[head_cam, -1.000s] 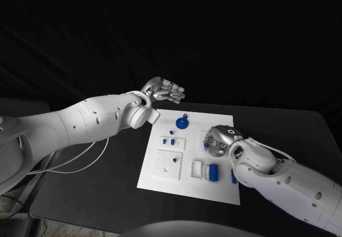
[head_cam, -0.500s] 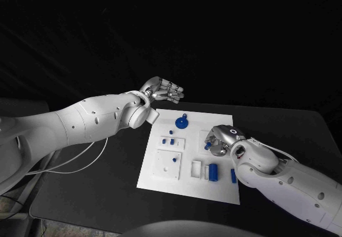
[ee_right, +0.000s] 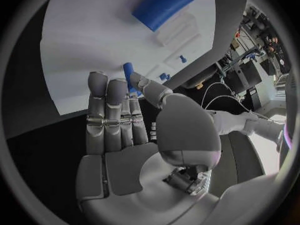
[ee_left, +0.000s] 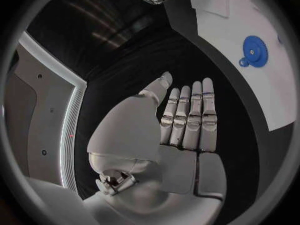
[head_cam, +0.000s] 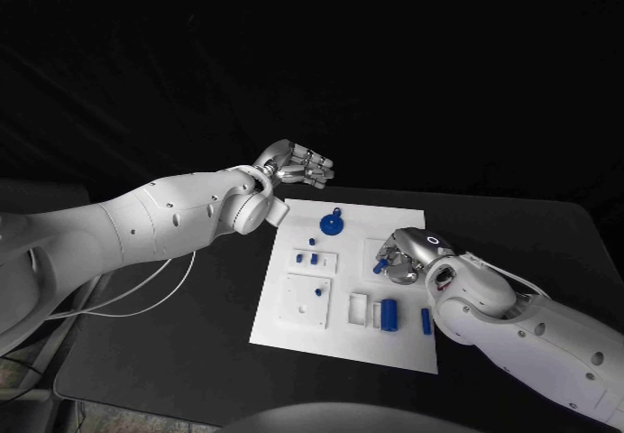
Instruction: Assemble the parts on the task board
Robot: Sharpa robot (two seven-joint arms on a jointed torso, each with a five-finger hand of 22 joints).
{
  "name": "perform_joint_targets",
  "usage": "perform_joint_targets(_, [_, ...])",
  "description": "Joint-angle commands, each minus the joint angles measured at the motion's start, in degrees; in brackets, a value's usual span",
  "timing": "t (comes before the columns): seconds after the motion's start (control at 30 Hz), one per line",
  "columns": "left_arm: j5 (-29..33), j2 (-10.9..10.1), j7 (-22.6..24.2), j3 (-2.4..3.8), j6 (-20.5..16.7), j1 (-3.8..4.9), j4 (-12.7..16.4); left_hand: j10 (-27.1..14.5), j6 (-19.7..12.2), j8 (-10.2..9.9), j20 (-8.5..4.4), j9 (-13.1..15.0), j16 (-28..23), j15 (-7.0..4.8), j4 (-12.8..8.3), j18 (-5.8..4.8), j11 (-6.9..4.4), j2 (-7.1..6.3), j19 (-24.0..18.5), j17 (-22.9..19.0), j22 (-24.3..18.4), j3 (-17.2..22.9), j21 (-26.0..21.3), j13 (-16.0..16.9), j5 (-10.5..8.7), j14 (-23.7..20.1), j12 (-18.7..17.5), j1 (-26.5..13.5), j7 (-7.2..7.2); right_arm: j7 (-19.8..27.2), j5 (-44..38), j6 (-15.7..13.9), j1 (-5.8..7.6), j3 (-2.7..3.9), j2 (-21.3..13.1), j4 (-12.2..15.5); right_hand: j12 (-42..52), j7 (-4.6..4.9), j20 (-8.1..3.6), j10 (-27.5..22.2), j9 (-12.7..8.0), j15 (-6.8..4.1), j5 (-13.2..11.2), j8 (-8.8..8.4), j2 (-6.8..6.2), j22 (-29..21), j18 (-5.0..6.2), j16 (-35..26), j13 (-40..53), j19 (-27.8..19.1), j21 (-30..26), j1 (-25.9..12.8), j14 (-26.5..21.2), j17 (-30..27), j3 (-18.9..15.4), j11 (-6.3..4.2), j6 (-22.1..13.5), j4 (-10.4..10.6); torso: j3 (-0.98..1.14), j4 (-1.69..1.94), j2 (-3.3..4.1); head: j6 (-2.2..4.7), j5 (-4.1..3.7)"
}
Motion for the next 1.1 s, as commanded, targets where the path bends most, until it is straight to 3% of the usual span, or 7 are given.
perform_joint_targets(0.03, [0.28,-0.02,0.01,0.04,0.65,0.03,-0.05,-0.34,0.40,-0.15,0.21,-0.03,-0.05,-0.02,0.26,0.59,0.14,0.42,-0.30,0.00,0.08,0.16,-0.11,-0.06,-0.10,-0.35,-0.24,-0.28,-0.09,0.25,1.82,-1.43,-0.05,0.27,-0.46,0.91,-0.25,0.07,-0.41,0.16,2.33,-0.32,-0.23,0.24,0.41,0.08,0.78,-0.37,-0.03,2.12,0.30,0.11,0.15,0.10,-0.30,0.01,0.42,-0.12,-0.01,0.04,0.00,0.12,0.01])
perform_joint_targets(0.17, [0.27,-0.08,-0.05,0.04,0.63,0.03,-0.23,-0.34,0.40,-0.15,0.21,-0.03,-0.05,-0.02,0.26,0.59,0.14,0.42,-0.30,0.00,0.08,0.16,-0.11,-0.06,-0.10,-0.35,-0.24,-0.28,-0.09,0.46,3.52,-1.43,-0.04,1.09,-1.06,2.10,-0.28,0.07,-0.43,0.18,2.45,-0.34,-0.23,0.22,0.41,0.02,0.77,-0.44,0.01,2.12,0.06,0.18,0.12,0.11,-0.48,-0.01,0.45,-0.12,-0.01,0.00,-0.03,0.12,0.08])
perform_joint_targets(0.3, [0.26,-0.12,-0.06,0.04,0.62,0.03,-0.39,-0.34,0.40,-0.15,0.21,-0.03,-0.05,-0.02,0.26,0.59,0.14,0.42,-0.30,0.00,0.08,0.16,-0.11,-0.06,-0.10,-0.35,-0.24,-0.28,-0.09,0.52,5.18,-1.21,-0.04,1.74,-1.49,3.25,-0.33,0.12,-0.41,0.09,2.47,-0.32,-2.20,0.22,0.74,-0.07,0.77,-0.53,0.01,2.14,-0.10,0.67,0.14,0.09,-0.66,0.02,0.35,-0.10,0.01,-0.02,-0.02,0.11,0.21])
perform_joint_targets(0.67, [0.25,0.10,0.07,0.04,0.47,0.03,-0.88,-0.34,0.40,-0.15,0.21,-0.03,-0.05,-0.02,0.26,0.59,0.14,0.42,-0.30,0.00,0.08,0.16,-0.11,-0.06,-0.10,-0.35,-0.24,-0.28,-0.09,0.68,4.35,-0.23,-0.03,2.33,-0.88,6.26,-0.34,0.12,-0.40,0.08,2.48,-0.30,-1.96,0.22,0.75,0.09,0.71,-0.54,0.03,2.14,0.28,0.80,0.15,0.15,-0.93,0.02,0.35,-0.04,-0.10,-0.07,-0.08,0.14,0.60])
perform_joint_targets(0.8, [0.26,0.70,0.20,0.04,0.54,-0.20,-1.51,-0.26,0.44,-0.14,0.20,-0.02,-0.05,-0.04,0.28,0.60,0.12,0.40,-0.30,0.00,0.22,0.17,-0.09,-0.06,-0.05,-0.30,-0.23,-0.30,-0.11,1.20,2.41,-0.17,0.02,1.84,1.07,5.58,-0.35,0.13,-0.39,0.06,2.48,-0.29,-1.95,0.21,0.77,0.13,0.70,-0.56,0.03,2.13,0.33,0.82,0.13,0.16,-0.98,0.03,0.31,-0.01,-0.10,0.16,-0.29,0.02,1.48])
perform_joint_targets(0.97, [0.28,1.74,0.39,0.04,0.53,-0.61,-2.72,-0.21,0.42,-0.15,0.19,-0.02,-0.05,-0.06,0.33,0.59,0.10,0.47,-0.30,0.00,0.24,0.20,-0.09,-0.06,-0.03,-0.25,-0.24,-0.35,-0.08,2.05,-0.29,-0.59,0.14,0.47,4.32,4.41,-0.35,0.12,-0.40,0.08,2.47,-0.30,-1.49,0.22,0.71,0.22,0.71,-0.55,0.03,2.15,0.33,0.85,0.17,0.20,-1.07,0.03,0.34,-0.02,-0.15,0.33,-0.56,-0.07,2.01])
perform_joint_targets(1.1, [0.30,2.65,0.33,0.04,0.24,-0.88,-3.91,-0.21,0.42,-0.15,0.19,-0.02,-0.05,-0.06,0.33,0.59,0.10,0.47,-0.30,0.00,0.24,0.20,-0.09,-0.06,-0.03,-0.25,-0.24,-0.35,-0.08,2.63,-1.60,-0.83,0.15,-1.11,6.70,3.90,-0.35,0.12,-0.40,0.10,2.47,-0.30,-1.32,0.22,0.67,0.25,0.72,-0.54,0.02,2.16,0.28,0.83,0.17,0.23,-1.13,0.02,0.36,-0.04,-0.17,0.44,-0.78,-0.35,2.63])
